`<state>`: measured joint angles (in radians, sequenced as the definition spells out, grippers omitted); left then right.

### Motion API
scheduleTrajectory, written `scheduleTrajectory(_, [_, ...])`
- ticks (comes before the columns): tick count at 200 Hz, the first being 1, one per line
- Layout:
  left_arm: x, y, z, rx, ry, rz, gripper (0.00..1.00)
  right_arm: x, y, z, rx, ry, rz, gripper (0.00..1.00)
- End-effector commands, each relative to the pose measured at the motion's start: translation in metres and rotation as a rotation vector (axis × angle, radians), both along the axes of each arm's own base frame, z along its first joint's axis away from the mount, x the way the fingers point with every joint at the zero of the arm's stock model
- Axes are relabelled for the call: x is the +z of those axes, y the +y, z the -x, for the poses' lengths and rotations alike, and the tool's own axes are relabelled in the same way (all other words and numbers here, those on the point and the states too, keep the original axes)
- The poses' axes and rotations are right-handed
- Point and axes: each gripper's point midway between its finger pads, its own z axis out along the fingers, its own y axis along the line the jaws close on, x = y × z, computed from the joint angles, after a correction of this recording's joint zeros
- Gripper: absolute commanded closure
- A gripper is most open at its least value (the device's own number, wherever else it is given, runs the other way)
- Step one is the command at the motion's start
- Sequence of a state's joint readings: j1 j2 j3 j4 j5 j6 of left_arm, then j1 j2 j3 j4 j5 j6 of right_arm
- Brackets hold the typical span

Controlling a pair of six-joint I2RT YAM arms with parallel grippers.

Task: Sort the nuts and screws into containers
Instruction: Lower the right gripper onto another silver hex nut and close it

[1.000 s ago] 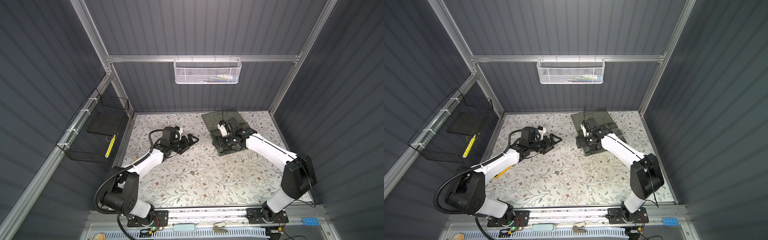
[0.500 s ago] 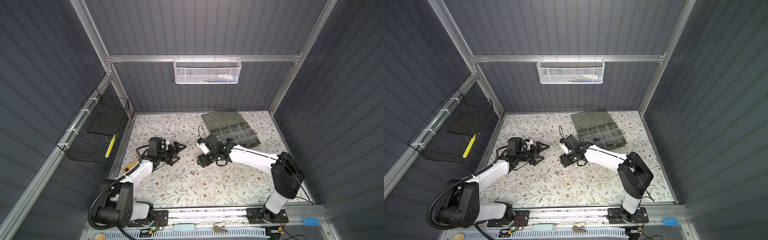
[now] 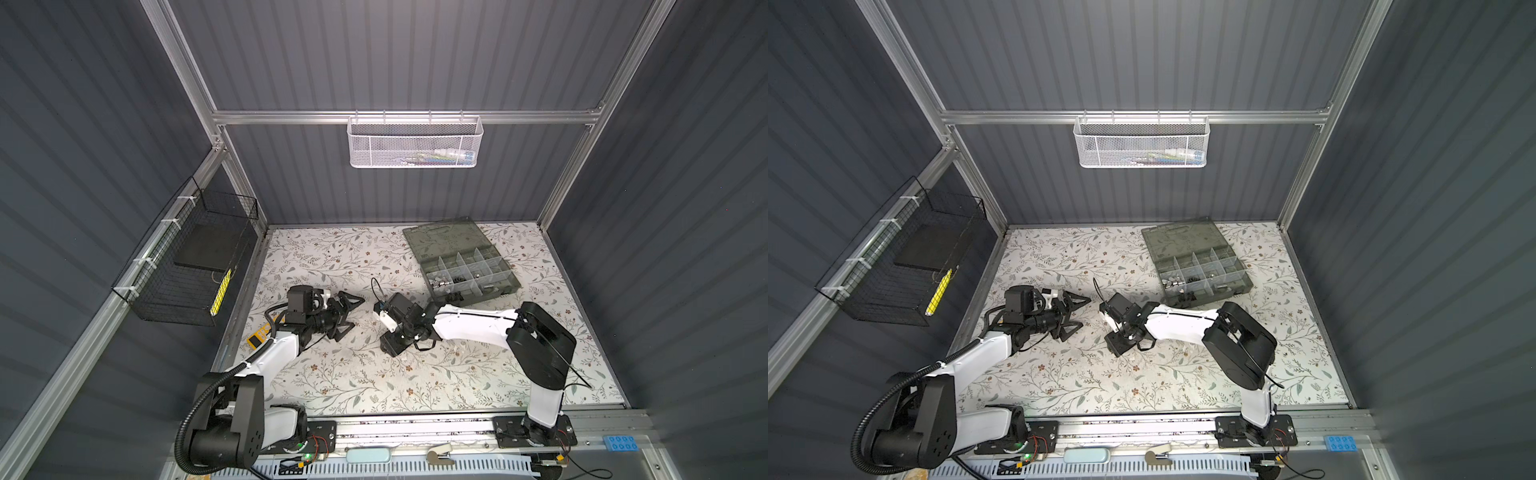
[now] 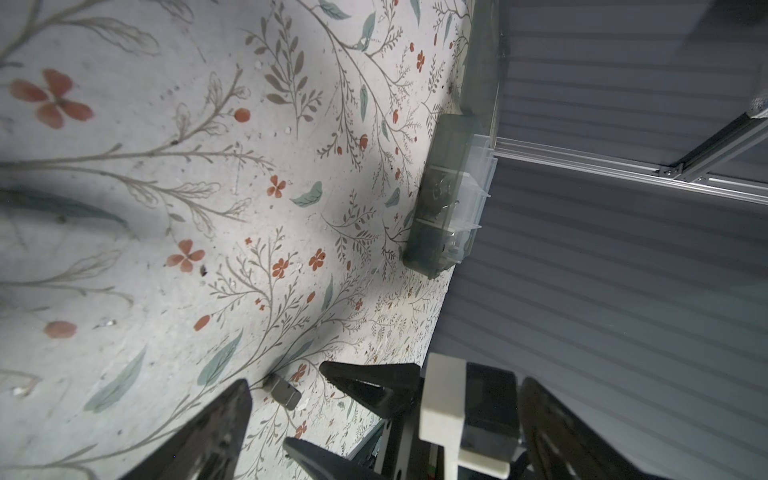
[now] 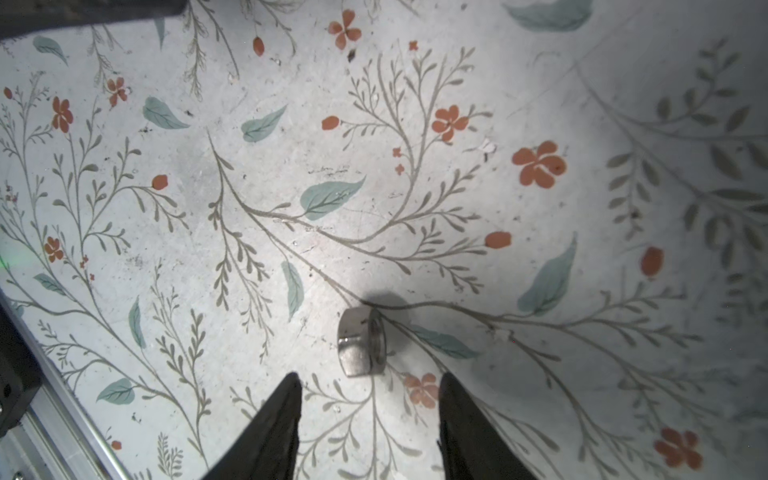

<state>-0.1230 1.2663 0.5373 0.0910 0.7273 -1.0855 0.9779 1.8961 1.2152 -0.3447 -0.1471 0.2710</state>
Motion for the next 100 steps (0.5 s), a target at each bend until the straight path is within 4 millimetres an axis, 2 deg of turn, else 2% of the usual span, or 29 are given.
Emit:
scheduleTrajectory(1, [0.002, 0.001, 0.004, -0.008, -0.003, 0.012, 0.0, -0.004, 0.004, -0.007, -0.024, -0.011, 0.022, 0.5])
scheduleTrajectory(54, [-0.001, 0.0, 0.004, -0.012, -0.001, 0.008, 0.0, -0.014, 0.011, -0.013, -0.022, -0.01, 0.041, 0.61])
scheduleTrajectory(100, [0.002, 0.001, -0.002, -0.007, -0.011, -0.001, 0.0, -0.015, 0.006, -0.015, -0.019, -0.021, 0.064, 0.76])
